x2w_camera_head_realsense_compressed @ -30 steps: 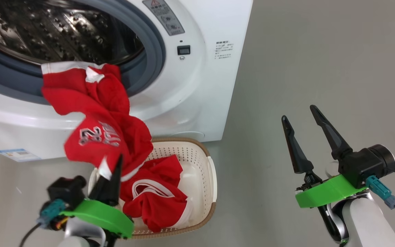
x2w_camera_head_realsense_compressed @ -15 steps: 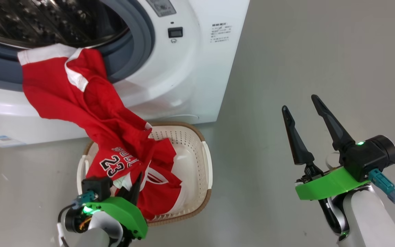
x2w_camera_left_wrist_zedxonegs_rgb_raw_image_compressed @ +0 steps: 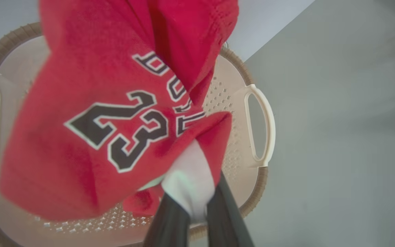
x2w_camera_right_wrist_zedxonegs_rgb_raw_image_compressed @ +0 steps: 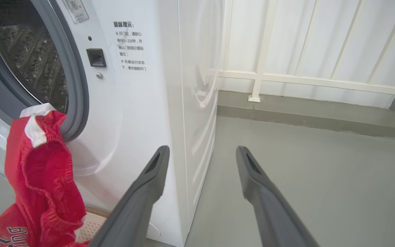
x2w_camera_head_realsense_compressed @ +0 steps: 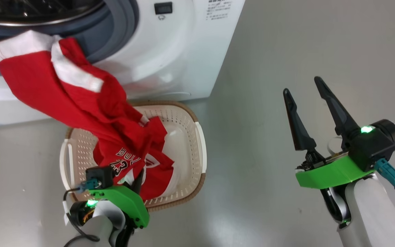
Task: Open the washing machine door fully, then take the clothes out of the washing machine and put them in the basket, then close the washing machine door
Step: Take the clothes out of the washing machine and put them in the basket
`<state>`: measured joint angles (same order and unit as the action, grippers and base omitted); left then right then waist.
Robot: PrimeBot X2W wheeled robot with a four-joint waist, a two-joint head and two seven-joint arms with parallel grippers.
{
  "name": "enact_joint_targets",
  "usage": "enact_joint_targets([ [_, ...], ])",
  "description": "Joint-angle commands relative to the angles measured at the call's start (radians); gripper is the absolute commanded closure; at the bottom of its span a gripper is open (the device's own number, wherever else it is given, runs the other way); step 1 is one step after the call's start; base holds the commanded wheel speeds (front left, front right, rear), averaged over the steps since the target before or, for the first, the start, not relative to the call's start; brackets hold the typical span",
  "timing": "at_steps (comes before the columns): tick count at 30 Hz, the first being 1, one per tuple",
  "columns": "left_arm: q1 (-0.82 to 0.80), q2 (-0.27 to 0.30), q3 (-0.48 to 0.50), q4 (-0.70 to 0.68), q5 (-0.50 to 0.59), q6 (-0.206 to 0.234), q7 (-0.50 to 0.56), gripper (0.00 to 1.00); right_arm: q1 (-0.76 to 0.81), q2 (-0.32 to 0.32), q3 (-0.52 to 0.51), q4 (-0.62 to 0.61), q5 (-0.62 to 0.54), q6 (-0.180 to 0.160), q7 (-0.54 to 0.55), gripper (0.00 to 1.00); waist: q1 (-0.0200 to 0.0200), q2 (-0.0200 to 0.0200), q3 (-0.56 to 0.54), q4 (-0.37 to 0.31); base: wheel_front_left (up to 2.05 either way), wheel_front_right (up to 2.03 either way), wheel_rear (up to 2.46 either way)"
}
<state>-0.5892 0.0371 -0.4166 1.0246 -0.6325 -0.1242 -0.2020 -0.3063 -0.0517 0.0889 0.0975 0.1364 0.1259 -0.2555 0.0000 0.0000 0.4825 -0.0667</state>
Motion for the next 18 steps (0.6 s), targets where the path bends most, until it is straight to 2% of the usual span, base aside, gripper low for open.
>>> enact_joint_targets([
  [1, -0.011, 0.014, 0.007, 0.012, -0.016, -0.006, -0.013, 1.0, -0.013, 0.001, 0.019, -0.03, 0.01, 0.005, -0.006, 0.0, 0.0, 0.0, 0.044, -0.012, 0.0, 0.0, 0.0],
  [5, -0.051, 0.019, -0.026, 0.078, -0.052, -0.006, -0.022, 1.0, -0.027, 0.001, 0.023, -0.036, 0.016, 0.005, -0.006, 0.0, 0.0, 0.0, 0.091, -0.019, 0.0, 0.0, 0.0],
  [18, -0.124, 0.042, -0.072, 0.176, -0.117, -0.006, -0.047, 1.0, -0.054, 0.001, 0.025, -0.046, 0.027, 0.005, -0.006, 0.0, 0.0, 0.0, 0.166, -0.04, 0.0, 0.0, 0.0],
])
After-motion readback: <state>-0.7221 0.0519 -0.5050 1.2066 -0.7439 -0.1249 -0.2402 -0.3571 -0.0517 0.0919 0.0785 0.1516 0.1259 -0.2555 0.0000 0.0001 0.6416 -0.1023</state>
